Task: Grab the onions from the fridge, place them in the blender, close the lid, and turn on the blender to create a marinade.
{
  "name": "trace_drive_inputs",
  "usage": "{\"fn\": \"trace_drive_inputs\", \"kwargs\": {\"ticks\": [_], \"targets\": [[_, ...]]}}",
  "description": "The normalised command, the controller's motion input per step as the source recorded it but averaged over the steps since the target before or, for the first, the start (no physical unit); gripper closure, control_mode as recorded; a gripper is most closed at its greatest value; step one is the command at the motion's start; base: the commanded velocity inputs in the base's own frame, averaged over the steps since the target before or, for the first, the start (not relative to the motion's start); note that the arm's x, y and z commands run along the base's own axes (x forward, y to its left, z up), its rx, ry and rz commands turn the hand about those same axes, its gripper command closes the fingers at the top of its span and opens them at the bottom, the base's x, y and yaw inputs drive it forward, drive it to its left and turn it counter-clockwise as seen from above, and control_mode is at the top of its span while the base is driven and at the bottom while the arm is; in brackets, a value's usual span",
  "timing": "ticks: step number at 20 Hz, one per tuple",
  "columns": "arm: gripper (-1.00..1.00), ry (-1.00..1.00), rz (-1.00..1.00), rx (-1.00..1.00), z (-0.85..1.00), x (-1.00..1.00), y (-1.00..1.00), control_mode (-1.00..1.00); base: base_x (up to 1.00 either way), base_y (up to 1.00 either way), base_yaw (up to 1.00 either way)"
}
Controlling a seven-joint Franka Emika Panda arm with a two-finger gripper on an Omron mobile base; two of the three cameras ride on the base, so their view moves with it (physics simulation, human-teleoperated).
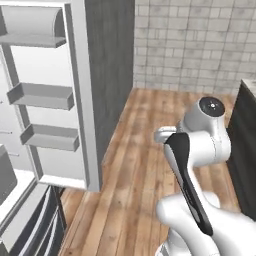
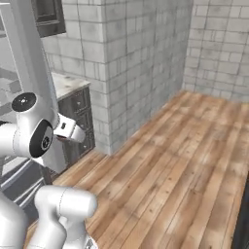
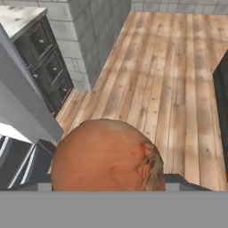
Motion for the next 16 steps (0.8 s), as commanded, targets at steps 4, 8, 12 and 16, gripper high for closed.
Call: {"fn": "trace_drive_inputs", "kwargs": {"ticks": [4, 8, 12, 16], "targets": [[1.00, 0.00, 0.00, 0.00, 0.00, 0.00, 0.00, 1.00, -0.86, 0.18, -0.56], [1.00, 0.00, 0.00, 0.00, 0.00, 0.00, 0.00, 1.00, -0.67, 0.04, -0.52], [1.00, 0.00, 0.00, 0.00, 0.00, 0.00, 0.00, 1.00, -0.23, -0.09, -0.51], [1.00, 0.00, 0.00, 0.00, 0.00, 0.00, 0.00, 1.00, 0.15, -0.46, -0.38]]}}
